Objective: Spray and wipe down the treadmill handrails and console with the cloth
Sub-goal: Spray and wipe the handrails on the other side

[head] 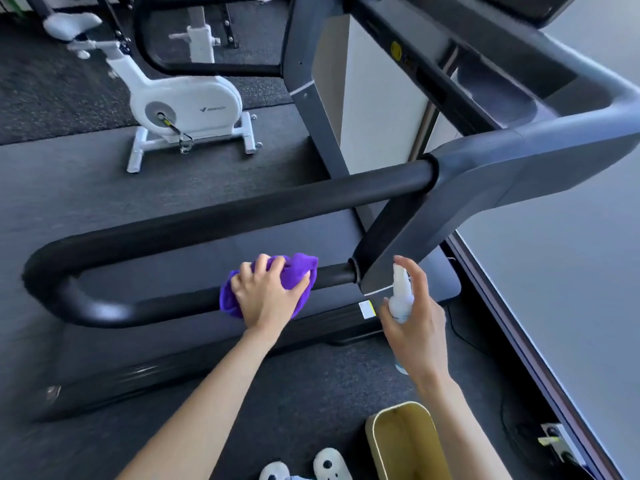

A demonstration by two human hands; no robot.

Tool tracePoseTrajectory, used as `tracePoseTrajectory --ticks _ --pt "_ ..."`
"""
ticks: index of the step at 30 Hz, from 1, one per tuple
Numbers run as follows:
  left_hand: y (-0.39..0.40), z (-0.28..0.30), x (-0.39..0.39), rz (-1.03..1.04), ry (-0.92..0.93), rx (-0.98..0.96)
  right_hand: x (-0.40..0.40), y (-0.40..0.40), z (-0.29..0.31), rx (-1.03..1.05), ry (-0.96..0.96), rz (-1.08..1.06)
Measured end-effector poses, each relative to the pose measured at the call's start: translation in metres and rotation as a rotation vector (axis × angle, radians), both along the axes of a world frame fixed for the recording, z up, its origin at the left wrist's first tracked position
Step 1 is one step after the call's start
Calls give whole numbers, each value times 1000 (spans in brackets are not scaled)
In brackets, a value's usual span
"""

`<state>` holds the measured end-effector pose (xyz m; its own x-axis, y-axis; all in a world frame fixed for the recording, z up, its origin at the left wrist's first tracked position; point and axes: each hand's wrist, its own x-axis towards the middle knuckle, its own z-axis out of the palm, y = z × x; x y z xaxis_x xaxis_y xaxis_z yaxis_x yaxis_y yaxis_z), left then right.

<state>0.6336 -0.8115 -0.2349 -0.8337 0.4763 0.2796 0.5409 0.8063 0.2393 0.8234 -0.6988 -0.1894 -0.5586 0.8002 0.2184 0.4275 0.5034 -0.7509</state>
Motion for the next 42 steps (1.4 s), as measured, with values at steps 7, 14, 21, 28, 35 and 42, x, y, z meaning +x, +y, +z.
tracePoseTrajectory --ticks 7,14,21,28,35,42 --pt "58 -4 34 -308 20 -133 23 2 3 -8 -20 -23" --pt "-65 5 -32 -220 123 -108 -2 -6 3 -7 3 45" --pt "-158 14 -74 21 192 -36 -22 -24 -3 -43 25 135" --pt "-44 4 -21 -30 11 -51 -10 -28 6 -41 46 59" --pt "59 -3 31 -277 -95 -156 15 -31 11 -50 47 -24" --pt "-5 7 -9 -369 -1 -91 2 -44 13 -31 21 23"
